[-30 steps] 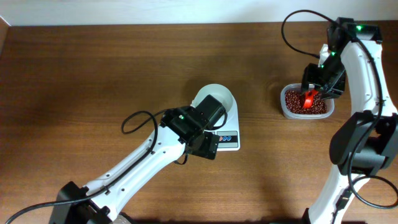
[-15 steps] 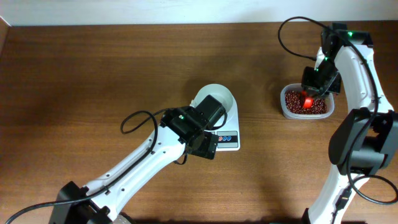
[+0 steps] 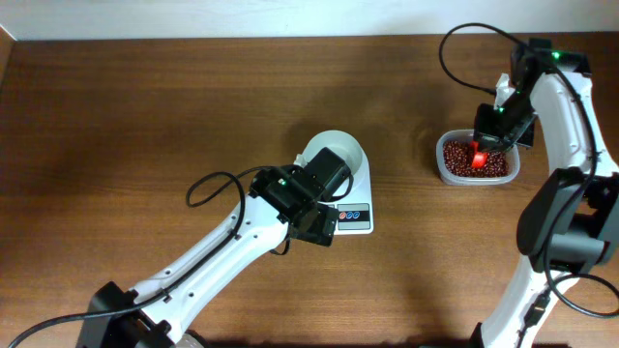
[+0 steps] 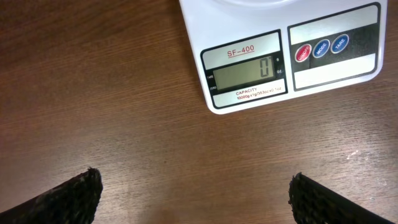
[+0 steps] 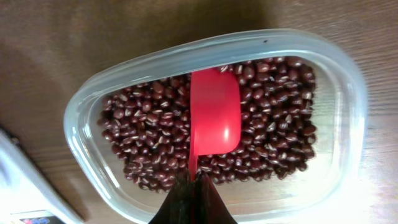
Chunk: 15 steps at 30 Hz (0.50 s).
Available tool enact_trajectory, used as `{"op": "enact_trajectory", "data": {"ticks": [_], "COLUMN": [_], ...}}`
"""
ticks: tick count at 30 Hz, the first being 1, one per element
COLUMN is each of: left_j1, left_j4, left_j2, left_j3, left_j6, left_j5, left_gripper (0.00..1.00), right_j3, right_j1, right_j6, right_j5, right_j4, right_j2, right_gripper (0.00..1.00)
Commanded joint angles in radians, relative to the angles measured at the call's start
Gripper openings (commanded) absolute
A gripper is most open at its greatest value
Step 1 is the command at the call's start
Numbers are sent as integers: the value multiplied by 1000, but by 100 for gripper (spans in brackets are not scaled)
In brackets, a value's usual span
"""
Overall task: Scoop item into bowl and weigh 50g on scale
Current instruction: 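Push the red scoop down into the beans with the right gripper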
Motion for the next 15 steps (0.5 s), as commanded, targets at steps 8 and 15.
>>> {"op": "enact_trajectory", "data": {"ticks": [8, 15], "left_j1": [3, 3], "left_j4": [-1, -1], "left_j2": [-25, -25], "left_j3": [-10, -10], "left_j6": [-9, -9], "left_j5": [-19, -20], "left_gripper": [99, 99], "right_j3": [-135, -172], "right_j1": [-109, -181], "right_j6": [-72, -102], "right_j5": [-235, -343], "right_j4": [92, 116], "right_j2": [8, 8], "right_gripper": [4, 4]}}
